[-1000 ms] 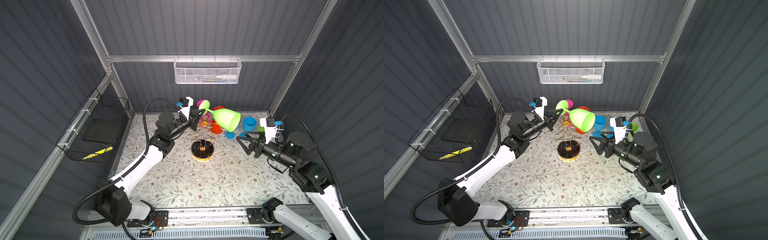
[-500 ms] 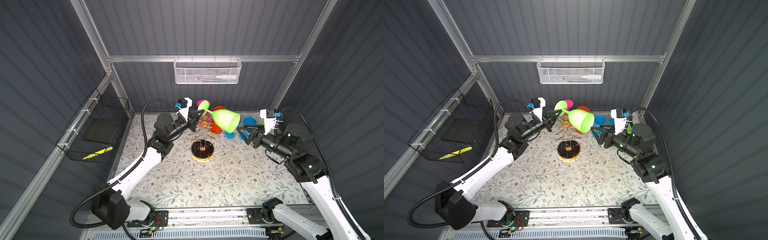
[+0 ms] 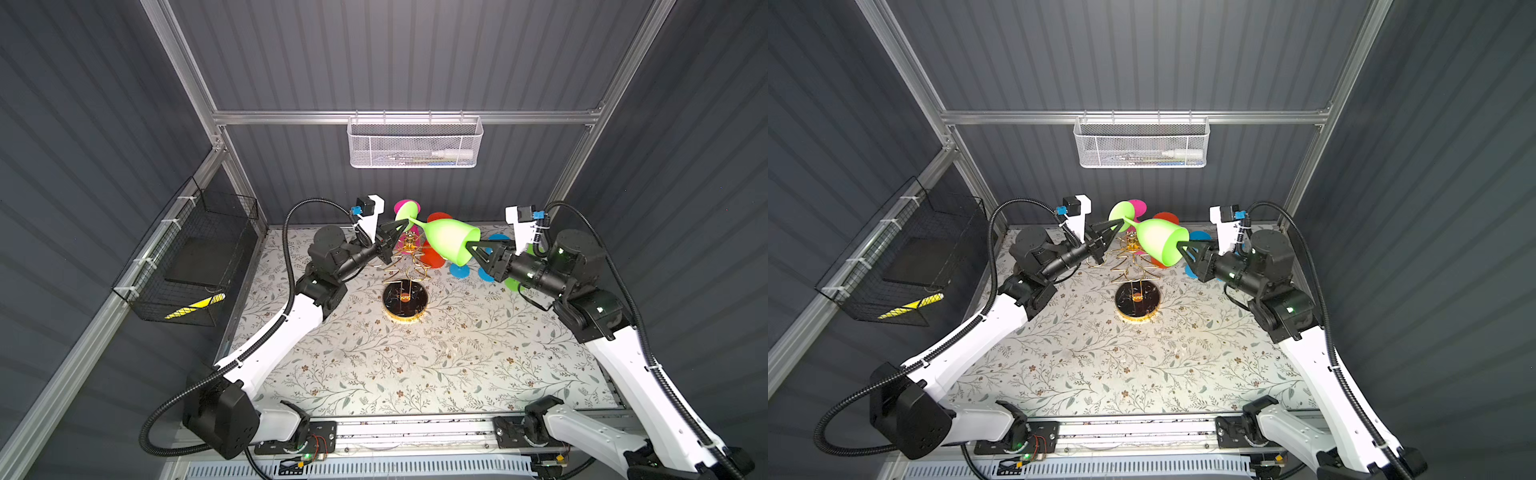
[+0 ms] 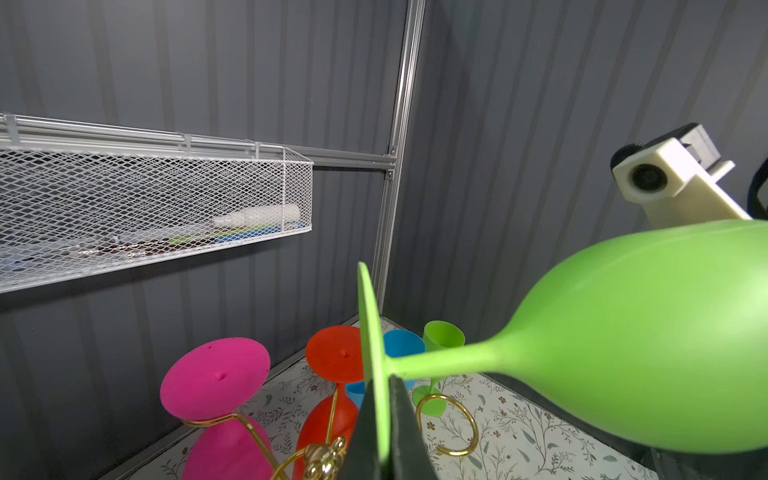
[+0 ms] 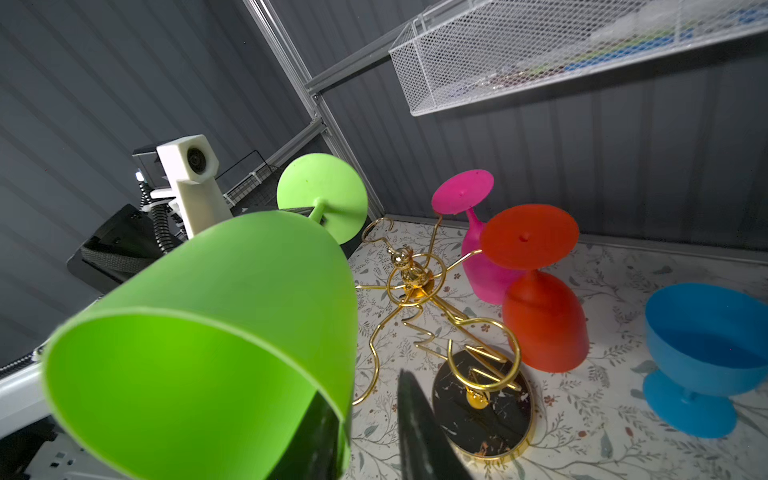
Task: Take the wine glass off the wine glass rack
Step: 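Grasp the green glass bowl with the right gripper and open the left gripper, then carry the green glass beside the blue glasses with the right gripper while the left withdraws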
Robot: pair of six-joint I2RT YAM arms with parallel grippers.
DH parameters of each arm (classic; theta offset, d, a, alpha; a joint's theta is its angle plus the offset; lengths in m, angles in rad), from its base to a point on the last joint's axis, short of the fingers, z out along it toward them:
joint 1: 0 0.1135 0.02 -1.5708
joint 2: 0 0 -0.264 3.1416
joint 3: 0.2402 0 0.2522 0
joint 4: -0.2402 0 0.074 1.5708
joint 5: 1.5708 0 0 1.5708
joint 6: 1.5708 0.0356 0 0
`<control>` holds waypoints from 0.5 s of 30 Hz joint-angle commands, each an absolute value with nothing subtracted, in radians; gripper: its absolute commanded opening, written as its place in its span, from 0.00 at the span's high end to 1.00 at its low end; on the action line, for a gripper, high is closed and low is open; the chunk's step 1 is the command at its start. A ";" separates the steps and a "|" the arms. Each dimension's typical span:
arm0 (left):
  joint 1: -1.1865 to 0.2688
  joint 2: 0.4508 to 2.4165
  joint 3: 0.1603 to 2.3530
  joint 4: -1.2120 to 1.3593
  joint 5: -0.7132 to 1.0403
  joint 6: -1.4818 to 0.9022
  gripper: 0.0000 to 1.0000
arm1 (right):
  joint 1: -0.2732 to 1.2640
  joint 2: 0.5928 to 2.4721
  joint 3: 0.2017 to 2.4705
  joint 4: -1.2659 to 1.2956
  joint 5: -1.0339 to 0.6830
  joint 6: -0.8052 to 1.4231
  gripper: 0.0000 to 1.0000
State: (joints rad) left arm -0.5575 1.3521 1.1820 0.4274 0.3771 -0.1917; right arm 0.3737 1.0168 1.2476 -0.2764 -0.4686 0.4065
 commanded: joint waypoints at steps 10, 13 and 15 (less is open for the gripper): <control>-0.558 1.344 1.171 0.438 0.359 -0.183 0.86 | 0.371 0.988 1.277 -0.274 -0.451 0.427 1.00; -0.558 1.331 1.166 0.424 0.337 -0.180 0.63 | 0.365 0.960 1.305 -0.337 -0.381 0.400 1.00; -0.558 1.319 1.161 0.412 0.289 -0.173 0.53 | 0.350 0.932 1.315 -0.369 -0.348 0.386 1.00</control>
